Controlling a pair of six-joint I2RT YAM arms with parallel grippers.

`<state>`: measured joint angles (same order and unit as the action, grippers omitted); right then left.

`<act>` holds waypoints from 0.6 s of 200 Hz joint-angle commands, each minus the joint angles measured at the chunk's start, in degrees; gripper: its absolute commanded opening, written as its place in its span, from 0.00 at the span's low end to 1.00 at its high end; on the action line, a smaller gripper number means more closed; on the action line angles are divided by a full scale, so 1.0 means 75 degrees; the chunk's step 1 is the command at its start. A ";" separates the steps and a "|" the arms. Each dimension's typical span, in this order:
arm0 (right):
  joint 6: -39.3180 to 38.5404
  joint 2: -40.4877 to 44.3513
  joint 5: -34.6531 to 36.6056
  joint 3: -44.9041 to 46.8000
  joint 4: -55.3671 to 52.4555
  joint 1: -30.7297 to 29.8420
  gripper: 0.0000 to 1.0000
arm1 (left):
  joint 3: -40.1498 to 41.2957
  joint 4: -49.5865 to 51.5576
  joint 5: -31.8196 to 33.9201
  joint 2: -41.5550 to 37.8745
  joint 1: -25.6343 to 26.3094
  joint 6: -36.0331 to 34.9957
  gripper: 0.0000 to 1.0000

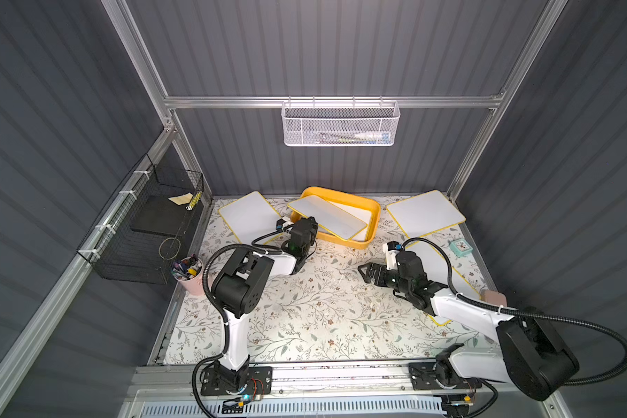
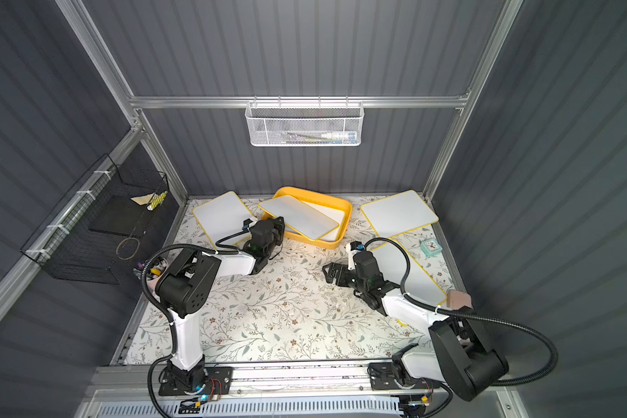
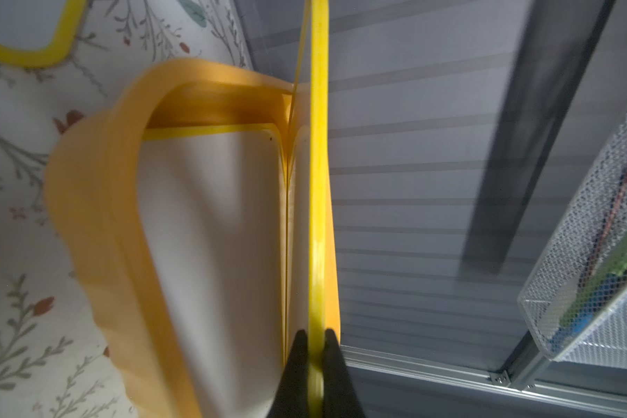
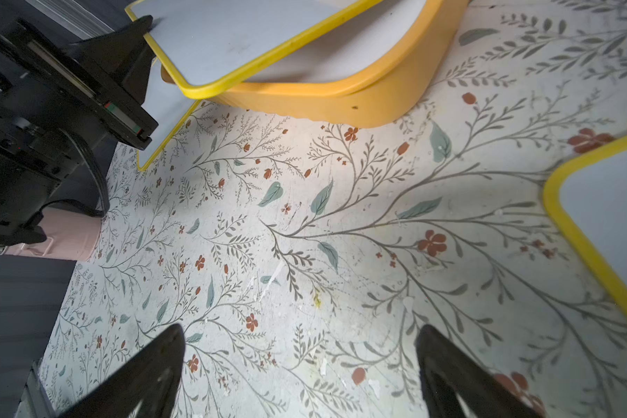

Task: Put the whiteboard into the storage box
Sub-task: Place the whiteboard in the storage box.

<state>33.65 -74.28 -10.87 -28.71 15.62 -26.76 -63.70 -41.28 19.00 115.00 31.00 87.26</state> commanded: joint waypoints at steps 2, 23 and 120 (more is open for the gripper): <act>0.0027 -0.0058 0.0071 -0.0167 -0.0137 0.0042 0.99 | -0.0610 0.0615 0.0767 -0.0021 0.0153 0.0353 0.00; 0.0037 -0.0020 0.0101 -0.0125 -0.0114 0.0049 0.99 | -0.0926 0.1458 0.0864 -0.0012 0.0255 0.0497 0.00; 0.0072 -0.0079 0.0040 -0.0157 -0.0129 0.0065 0.99 | -0.1820 0.2811 0.0633 0.0509 0.0472 0.0809 0.06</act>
<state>33.87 -74.41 -10.90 -28.73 14.94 -26.50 -74.87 -22.00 24.12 117.16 34.11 92.27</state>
